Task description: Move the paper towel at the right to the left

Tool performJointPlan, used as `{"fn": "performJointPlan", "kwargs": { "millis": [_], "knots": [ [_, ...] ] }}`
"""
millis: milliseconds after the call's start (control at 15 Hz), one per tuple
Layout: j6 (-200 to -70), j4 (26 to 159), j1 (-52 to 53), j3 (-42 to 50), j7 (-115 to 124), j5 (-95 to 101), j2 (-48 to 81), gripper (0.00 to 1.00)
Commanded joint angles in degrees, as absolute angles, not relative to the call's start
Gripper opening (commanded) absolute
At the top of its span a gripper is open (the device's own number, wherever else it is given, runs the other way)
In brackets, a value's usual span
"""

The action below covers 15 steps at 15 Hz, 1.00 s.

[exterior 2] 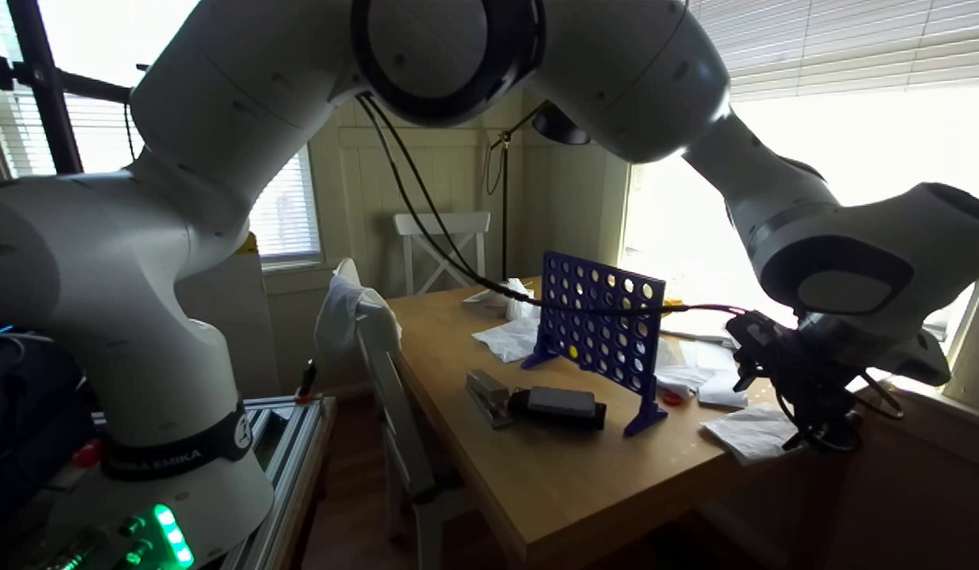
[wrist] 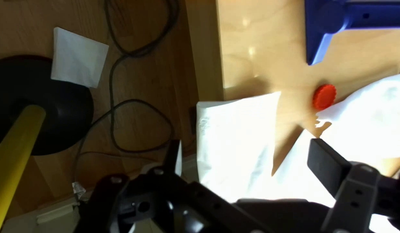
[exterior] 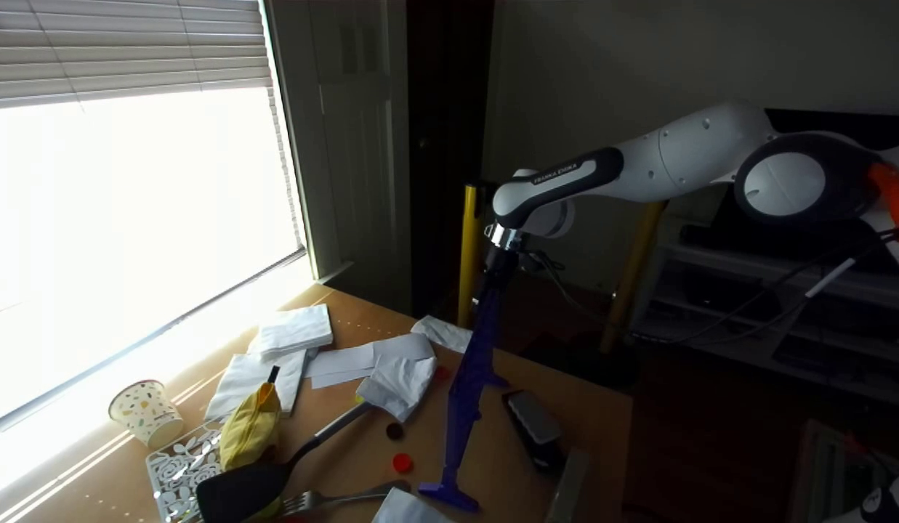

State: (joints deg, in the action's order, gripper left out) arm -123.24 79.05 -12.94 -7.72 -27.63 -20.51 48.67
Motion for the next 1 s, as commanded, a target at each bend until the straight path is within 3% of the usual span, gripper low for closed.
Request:
{"fn": "performJointPlan", "kwargs": {
  "millis": [0, 867, 933],
  "knots": [
    [-122.09, 70.35, -14.85, -10.29, -27.11, -23.05, 56.16, 1.00],
    [-117.73, 55.59, -17.14, -15.16, -28.77, -23.21, 69.59, 1.00],
    [-116.63, 54.69, -17.34, -15.49, -29.12, -23.16, 70.22, 0.89]
  ]
}}
